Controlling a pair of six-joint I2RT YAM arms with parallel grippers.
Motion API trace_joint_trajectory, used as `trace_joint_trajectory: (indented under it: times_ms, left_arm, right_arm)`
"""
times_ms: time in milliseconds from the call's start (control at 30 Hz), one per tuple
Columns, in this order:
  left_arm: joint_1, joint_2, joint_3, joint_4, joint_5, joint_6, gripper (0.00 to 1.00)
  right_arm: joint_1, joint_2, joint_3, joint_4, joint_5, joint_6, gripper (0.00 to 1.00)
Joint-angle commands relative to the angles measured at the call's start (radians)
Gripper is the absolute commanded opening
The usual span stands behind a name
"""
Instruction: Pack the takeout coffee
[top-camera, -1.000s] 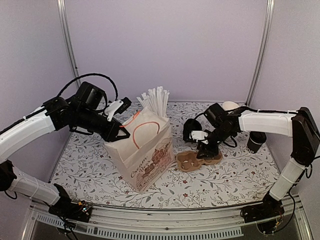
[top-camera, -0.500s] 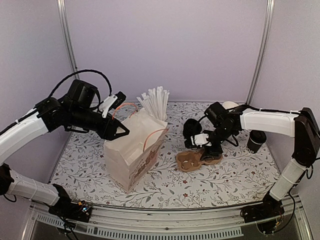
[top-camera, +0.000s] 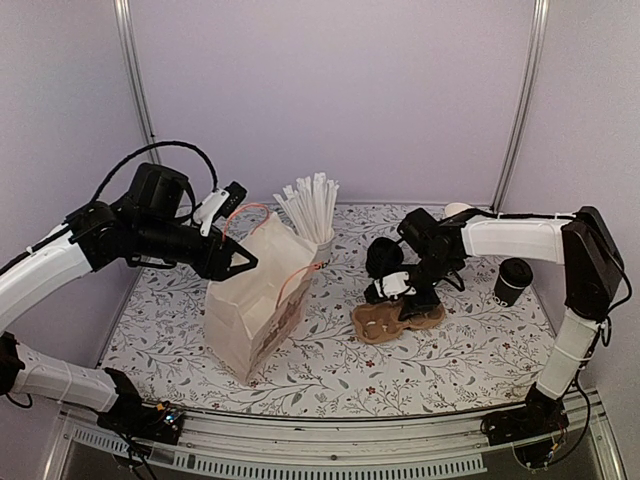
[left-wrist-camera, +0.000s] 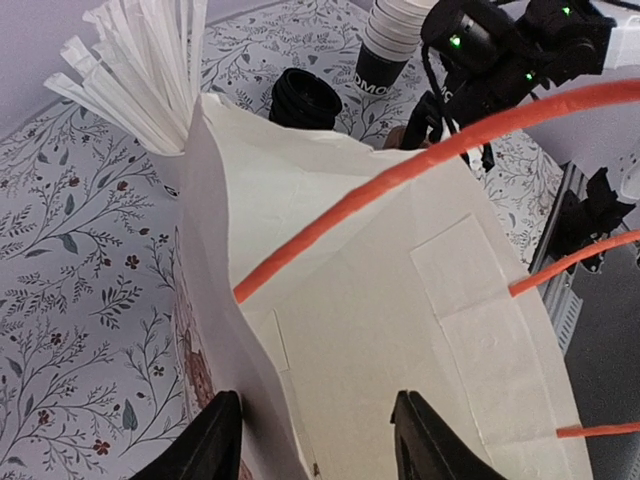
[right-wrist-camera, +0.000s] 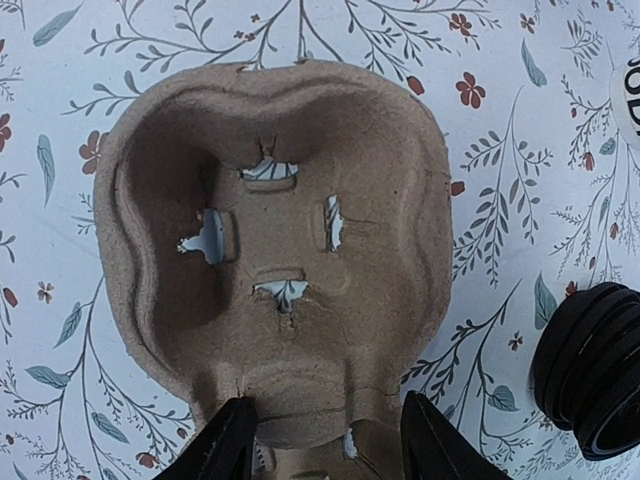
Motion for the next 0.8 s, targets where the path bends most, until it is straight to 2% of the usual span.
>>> trace_joint_trajectory:
  times_ms: [0,467,767]
  left_arm:
    - [0.019,0.009,-0.015,0.022,-0.023,0.0,0.55]
    - [0.059,-0.008,-0.042,0.028,-0.029,0.005,0.56]
    - [0.068,-0.022,-0.041,0.037,-0.01,0.006,0.57]
  right_arm:
    - [0.013,0.035,0.028,-0.036,-0.024,-0.028,0.52]
    - [0.027,0.078,0.045,-0.114,-0.037,-0.011,0.51]
    - [0.026,0.088,0.081,-0.162,-0.052,0.044,0.39]
